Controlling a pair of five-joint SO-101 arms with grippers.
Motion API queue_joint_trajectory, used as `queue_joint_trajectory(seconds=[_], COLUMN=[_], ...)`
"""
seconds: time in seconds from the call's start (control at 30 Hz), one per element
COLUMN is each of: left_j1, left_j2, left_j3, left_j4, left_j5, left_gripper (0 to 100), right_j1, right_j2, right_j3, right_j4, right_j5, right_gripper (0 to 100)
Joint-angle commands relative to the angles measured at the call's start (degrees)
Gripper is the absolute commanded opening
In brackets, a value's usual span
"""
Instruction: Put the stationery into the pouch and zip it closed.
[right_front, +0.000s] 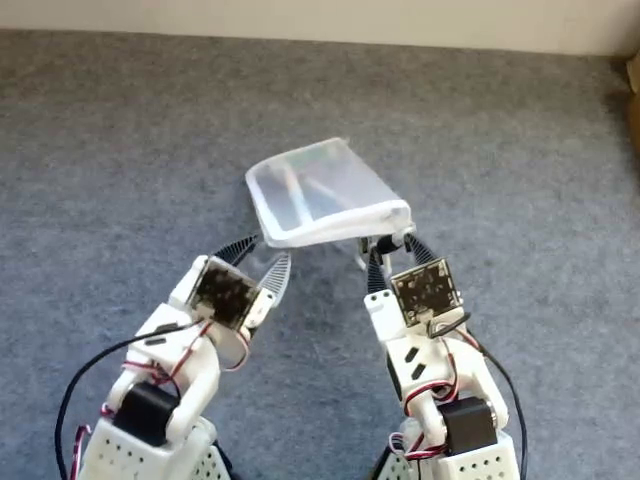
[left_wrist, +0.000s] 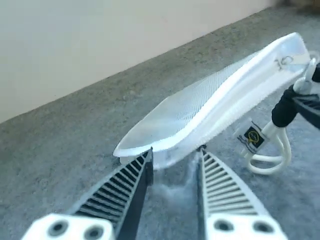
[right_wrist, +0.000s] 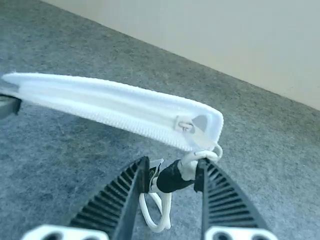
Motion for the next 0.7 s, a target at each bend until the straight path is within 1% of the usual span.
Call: queue_joint_trajectory(seconds=[0.0,0.1,0.27,0.4,0.47,0.57,0.6,0.67], left_j1=[-1.1,-1.19,-2.24,-3.56,-3.56,-3.56,-3.56,-3.56], left_j2=[-10.24,-8.04,-8.22,-8.31,-8.31,-8.31,-8.31,-8.31], left_j3=[0.57,0.48,0.75,0.75,0.75,0.84,0.84,0.84], left_j4=[0.26,0.26,0.26,0.18,0.18,0.18,0.18,0.18], left_j5=[0.7,0.7,0.88,0.97,0.97,0.97,0.97,0.97], left_gripper=[14,14,14,14,14,14,14,14], right_j1=[-0.22,-0.22,-0.22,1.36,2.42,2.51,2.59,2.59], right_j2=[-0.75,-0.75,-0.75,-0.84,-0.84,-0.84,-0.84,-0.84], right_j3=[-4.09,-3.91,-3.91,-4.44,-6.11,-10.68,-11.56,-12.53], right_j4=[-2.59,-4.09,-4.09,-1.89,1.27,2.77,3.12,4.09], right_j5=[0.88,0.88,0.88,0.62,0.62,0.88,0.88,0.88], right_gripper=[14.9,14.9,14.9,14.2,9.8,2.0,0.4,0.5])
